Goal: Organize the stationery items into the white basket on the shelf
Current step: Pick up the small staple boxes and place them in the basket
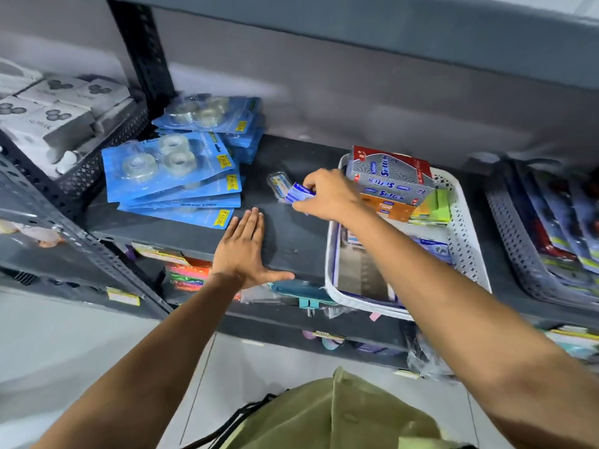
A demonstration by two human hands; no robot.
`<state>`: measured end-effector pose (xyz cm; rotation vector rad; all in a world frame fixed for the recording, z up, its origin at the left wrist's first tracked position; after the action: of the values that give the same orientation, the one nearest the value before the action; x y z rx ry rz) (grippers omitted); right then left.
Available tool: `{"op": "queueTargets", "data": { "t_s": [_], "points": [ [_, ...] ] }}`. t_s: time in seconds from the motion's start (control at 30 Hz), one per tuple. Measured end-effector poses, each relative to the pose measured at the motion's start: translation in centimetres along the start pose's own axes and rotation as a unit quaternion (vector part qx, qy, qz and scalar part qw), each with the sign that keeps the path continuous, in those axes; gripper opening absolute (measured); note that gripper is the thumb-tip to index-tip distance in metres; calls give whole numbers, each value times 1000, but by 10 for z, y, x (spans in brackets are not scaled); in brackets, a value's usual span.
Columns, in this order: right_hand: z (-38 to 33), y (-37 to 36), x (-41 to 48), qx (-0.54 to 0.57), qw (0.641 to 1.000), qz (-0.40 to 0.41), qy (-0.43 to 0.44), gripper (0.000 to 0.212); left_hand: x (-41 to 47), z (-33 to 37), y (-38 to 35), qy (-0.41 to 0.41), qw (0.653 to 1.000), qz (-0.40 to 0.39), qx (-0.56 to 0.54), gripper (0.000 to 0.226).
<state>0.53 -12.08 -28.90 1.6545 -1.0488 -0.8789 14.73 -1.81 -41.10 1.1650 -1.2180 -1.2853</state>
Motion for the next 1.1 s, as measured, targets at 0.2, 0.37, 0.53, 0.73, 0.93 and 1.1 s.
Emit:
{"op": "queueTargets", "data": {
  "t_s": [0.2,0.37,0.53,0.73,0.93,1.1],
  "points": [
    [60,49,-46,14,1000,-7,14,28,-6,25,5,-62,995,73,-27,139],
    [112,60,-85,-19,999,-27,-7,34,16,85,3,-115,990,75,-37,127],
    [161,56,-124,-40,998,-48,-32,43,22,87,-9,-115,993,19,26,130],
    [194,38,-157,-132,979,-141,-69,53,21,87,-7,-117,993,1,24,131],
    [193,28,-168,-178,967,-172,-67,52,21,88,-6,-105,994,-9,26,136],
    [182,25,-165,-231,956,-172,-49,41,21,87,-7,-107,994,-7,19,135]
  ]
}}
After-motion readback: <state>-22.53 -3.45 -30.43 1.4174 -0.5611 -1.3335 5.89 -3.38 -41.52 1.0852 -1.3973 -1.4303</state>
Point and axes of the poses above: each hand's wrist, its own x-axis towards the middle knuckle, its own y-axis out of the back of the hand, z = x × y, the point moved 4 cm from there along x, towards the middle knuckle, and after that the axes turned 6 degrees about -y, right-handed, at the moved point
